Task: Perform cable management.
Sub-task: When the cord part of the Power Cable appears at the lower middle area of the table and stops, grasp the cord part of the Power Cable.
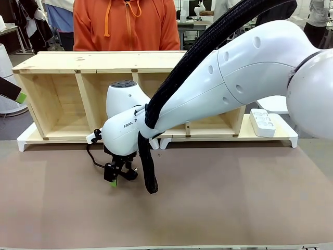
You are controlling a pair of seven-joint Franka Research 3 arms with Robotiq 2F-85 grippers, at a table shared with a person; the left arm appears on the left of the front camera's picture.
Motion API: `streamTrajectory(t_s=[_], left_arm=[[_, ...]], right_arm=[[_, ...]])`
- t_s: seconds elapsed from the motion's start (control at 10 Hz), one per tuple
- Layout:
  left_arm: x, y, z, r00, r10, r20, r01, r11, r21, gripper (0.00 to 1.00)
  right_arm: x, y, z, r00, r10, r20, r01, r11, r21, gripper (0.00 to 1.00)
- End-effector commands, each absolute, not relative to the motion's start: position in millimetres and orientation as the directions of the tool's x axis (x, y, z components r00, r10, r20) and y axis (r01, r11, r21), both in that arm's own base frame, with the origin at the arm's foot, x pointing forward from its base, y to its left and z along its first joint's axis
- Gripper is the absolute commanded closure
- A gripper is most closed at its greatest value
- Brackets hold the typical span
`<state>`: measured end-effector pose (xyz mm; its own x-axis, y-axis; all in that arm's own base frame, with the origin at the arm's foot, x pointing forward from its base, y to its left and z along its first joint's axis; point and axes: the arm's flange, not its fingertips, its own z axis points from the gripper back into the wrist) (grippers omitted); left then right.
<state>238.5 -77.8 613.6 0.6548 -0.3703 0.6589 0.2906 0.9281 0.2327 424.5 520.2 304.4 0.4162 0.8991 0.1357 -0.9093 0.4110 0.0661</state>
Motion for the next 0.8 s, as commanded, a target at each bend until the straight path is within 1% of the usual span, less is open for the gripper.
streamTrajectory(t_s=[0.0, 0.1, 0.2, 0.3, 0.4, 0.5, 0.6, 0.7], left_arm=[[240.3, -78.3, 613.4, 0.655, -0.366, 0.661, 0.287, 0.930, 0.231, 0.00], [240.3, -78.3, 613.4, 0.655, -0.366, 0.661, 0.287, 0.930, 0.231, 0.00], [240.3, -78.3, 613.4, 0.655, -0.366, 0.661, 0.287, 0.930, 0.231, 0.00], [240.3, -78.3, 613.4, 0.655, -0.366, 0.661, 0.287, 0.930, 0.231, 0.00], [240.3, -78.3, 613.4, 0.655, -0.366, 0.661, 0.287, 0.930, 0.231, 0.00], [240.3, -78.3, 613.4, 0.655, -0.366, 0.661, 0.287, 0.930, 0.231, 0.00], [240.3, -78.3, 613.4, 0.655, -0.366, 0.661, 0.287, 0.930, 0.231, 0.00], [240.3, -78.3, 613.4, 0.655, -0.366, 0.661, 0.287, 0.930, 0.231, 0.00]], right_arm=[[430.9, 522.9, 303.7, 0.394, 0.908, 0.142, -0.919, 0.390, 0.057, 0.00], [431.4, 522.8, 303.2, 0.381, 0.913, 0.143, -0.924, 0.381, 0.034, 0.00], [431.3, 523.2, 302.7, 0.364, 0.921, 0.139, -0.931, 0.365, 0.016, 0.03], [431.6, 523.4, 302.7, 0.358, 0.924, 0.134, -0.933, 0.360, 0.016, 0.19], [431.6, 522.9, 302.7, 0.362, 0.923, 0.134, -0.932, 0.363, 0.018, 0.22], [432.0, 522.6, 302.4, 0.365, 0.921, 0.133, -0.931, 0.366, 0.020, 0.38], [432.4, 522.7, 302.2, 0.364, 0.921, 0.136, -0.931, 0.364, 0.025, 0.41], [432.9, 522.9, 302.3, 0.364, 0.921, 0.137, -0.931, 0.364, 0.026, 0.57]])
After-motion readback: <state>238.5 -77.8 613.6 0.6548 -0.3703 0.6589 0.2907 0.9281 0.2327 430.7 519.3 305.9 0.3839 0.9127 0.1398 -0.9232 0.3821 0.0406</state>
